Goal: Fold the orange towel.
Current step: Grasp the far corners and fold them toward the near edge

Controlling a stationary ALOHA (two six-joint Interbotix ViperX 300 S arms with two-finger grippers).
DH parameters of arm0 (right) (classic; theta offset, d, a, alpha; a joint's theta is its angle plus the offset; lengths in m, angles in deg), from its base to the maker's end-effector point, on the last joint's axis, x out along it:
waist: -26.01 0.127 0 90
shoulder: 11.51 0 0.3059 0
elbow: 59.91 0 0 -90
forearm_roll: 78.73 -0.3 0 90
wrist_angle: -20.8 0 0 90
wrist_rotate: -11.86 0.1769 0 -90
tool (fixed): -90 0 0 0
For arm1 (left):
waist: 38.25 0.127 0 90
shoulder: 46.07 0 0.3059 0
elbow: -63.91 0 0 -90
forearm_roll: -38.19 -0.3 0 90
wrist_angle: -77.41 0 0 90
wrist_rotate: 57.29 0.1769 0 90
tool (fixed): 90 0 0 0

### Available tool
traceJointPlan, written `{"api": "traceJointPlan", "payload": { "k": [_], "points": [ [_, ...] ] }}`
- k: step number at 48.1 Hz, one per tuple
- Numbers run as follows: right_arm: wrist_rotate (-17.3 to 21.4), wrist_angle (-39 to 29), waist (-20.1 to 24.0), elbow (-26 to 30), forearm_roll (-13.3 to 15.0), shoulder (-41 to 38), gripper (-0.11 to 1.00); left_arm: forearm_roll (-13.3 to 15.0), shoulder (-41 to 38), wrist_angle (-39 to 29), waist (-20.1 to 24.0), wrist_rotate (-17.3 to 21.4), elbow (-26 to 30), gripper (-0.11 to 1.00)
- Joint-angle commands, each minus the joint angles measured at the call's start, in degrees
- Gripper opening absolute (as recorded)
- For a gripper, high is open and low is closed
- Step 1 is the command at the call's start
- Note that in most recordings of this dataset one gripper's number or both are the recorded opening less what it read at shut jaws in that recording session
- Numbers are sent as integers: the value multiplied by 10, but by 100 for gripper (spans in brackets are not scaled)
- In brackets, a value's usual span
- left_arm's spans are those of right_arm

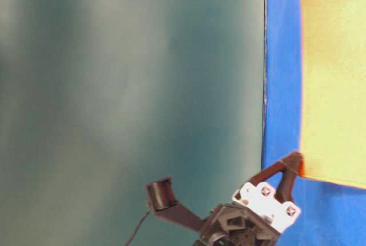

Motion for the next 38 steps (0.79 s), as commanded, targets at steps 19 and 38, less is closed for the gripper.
{"api": "traceJointPlan", "payload": {
  "k": [19, 38],
  "points": [
    [6, -21, 43, -7, -24, 45, 1, -1, 35, -24, -40, 4, 5, 0],
    [105, -122, 234, -8, -41, 113, 1, -1, 68, -86, -168, -3, -4, 0]
  ]
}}
